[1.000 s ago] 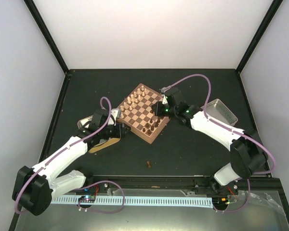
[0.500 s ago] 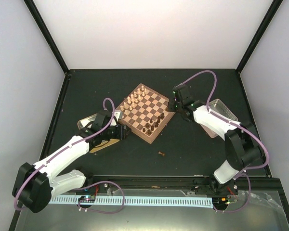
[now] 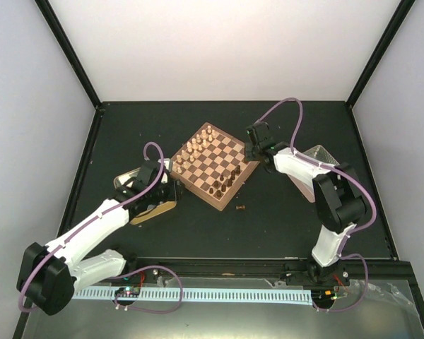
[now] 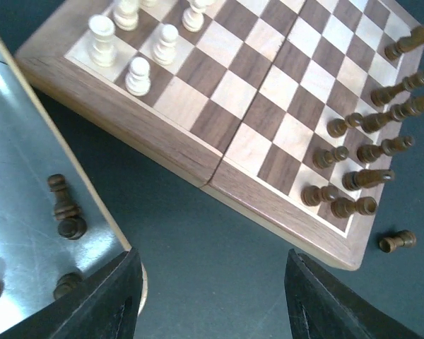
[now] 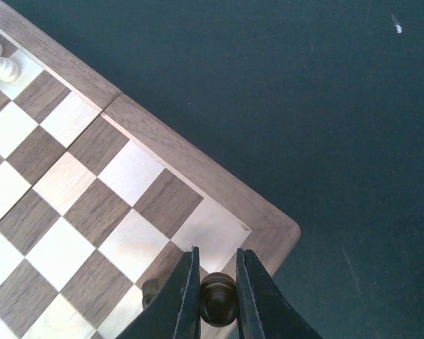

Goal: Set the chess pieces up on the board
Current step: Place the chess piece on the chessboard.

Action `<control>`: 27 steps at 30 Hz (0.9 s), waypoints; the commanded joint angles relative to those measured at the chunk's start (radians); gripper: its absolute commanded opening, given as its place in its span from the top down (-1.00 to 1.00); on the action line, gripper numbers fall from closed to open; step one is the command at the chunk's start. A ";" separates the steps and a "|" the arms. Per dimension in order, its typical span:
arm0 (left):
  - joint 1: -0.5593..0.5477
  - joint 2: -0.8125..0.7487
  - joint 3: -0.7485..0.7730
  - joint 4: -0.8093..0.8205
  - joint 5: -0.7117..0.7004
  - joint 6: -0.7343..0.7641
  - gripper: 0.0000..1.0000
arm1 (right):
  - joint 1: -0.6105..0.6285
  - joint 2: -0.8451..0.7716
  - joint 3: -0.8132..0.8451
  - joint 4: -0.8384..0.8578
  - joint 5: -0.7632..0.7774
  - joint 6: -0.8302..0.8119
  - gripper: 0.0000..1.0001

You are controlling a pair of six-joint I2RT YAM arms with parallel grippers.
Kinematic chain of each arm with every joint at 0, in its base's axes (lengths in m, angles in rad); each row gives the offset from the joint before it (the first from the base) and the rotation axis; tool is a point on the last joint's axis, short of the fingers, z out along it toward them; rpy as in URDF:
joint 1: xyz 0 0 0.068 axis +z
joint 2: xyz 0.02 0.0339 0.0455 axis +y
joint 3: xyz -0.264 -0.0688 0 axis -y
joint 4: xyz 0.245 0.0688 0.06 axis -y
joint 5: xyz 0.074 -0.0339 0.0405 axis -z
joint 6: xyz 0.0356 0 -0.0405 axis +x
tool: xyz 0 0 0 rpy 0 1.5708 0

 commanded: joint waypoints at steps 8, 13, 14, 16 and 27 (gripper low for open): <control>-0.006 -0.021 0.043 -0.029 -0.076 -0.031 -0.15 | -0.019 0.107 0.075 0.032 0.019 -0.060 0.75; -0.004 -0.015 0.044 -0.024 -0.078 -0.031 -0.15 | -0.021 0.133 0.085 0.034 0.015 -0.071 0.72; -0.004 -0.014 0.045 -0.023 -0.077 -0.031 -0.15 | -0.021 0.138 0.086 0.035 0.009 -0.073 0.70; -0.004 -0.010 0.047 -0.023 -0.076 -0.029 -0.15 | -0.022 0.140 0.091 0.030 -0.001 -0.077 0.60; -0.004 0.001 0.053 -0.016 -0.073 -0.028 -0.15 | -0.035 0.074 0.142 -0.086 -0.039 -0.031 0.24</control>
